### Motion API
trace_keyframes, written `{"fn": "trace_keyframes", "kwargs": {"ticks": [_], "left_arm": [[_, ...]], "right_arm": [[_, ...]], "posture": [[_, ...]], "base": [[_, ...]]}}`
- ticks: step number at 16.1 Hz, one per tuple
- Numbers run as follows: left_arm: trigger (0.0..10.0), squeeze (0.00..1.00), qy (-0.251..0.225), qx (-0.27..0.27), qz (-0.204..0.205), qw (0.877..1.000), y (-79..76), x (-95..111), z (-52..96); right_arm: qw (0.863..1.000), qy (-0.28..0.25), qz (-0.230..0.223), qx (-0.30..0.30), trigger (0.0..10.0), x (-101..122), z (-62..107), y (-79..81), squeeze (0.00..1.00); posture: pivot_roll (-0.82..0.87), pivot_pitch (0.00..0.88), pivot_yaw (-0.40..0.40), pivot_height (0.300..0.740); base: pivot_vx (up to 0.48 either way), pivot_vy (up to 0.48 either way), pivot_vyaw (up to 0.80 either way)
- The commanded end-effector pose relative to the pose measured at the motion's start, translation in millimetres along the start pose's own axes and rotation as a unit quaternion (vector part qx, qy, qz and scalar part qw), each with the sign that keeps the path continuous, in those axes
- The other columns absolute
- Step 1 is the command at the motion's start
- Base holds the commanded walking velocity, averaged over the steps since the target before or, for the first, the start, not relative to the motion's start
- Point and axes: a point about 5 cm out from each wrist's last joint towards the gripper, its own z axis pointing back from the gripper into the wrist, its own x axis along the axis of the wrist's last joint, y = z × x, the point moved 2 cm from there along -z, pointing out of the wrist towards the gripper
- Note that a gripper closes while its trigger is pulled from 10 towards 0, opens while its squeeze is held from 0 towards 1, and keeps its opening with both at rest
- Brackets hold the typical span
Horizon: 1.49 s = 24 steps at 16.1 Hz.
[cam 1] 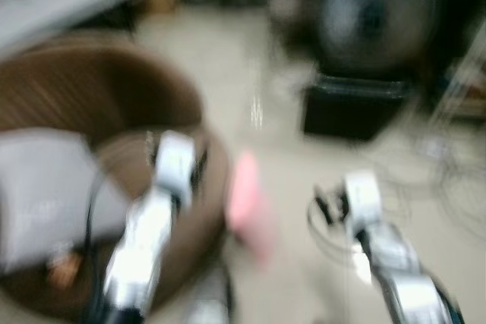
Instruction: Move the pillow to the sofa from floor
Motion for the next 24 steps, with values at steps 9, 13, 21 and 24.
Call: {"fn": "trace_keyframes", "kwargs": {"ticks": [9, 13, 21, 24], "left_arm": [[10.0, 0.0, -0.011, 0.01, -0.009, 1.0, 7.7, 6.8, -2.4], [10.0, 0.0, -0.011, 0.008, -0.008, 1.0, 6.3, 6.7, -3.3], [10.0, 0.0, -0.016, -0.003, 0.002, 1.0, 1.0, 7.7, -3.8], [10.0, 0.0, -0.007, -0.002, -0.006, 1.0, 0.1, 4.2, -3.4]], "right_arm": [[1.0, -0.005, 0.005, 0.011, 10.0, 4.8, -2.4, 5.3, 0.0], [1.0, 0.001, -0.002, 0.009, 10.0, 2.9, -0.9, 4.8, 0.0], [1.0, 0.0, 0.003, 0.007, 10.0, 2.6, -0.5, 3.7, 0.0], [1.0, 0.001, 0.004, 0.009, 10.0, 1.9, -0.2, 4.3, 0.0]], "posture": [[-0.04, 0.0, 0.082, 0.653], [-0.04, 0.0, 0.084, 0.653], [-0.04, 0.0, 0.087, 0.653], [-0.04, 0.0, 0.087, 0.653]], "base": [[0.328, 0.0, 0.0], [0.328, 0.0, -0.16], [0.247, 0.0, -0.23], [0.0, 0.0, 0.0]]}}
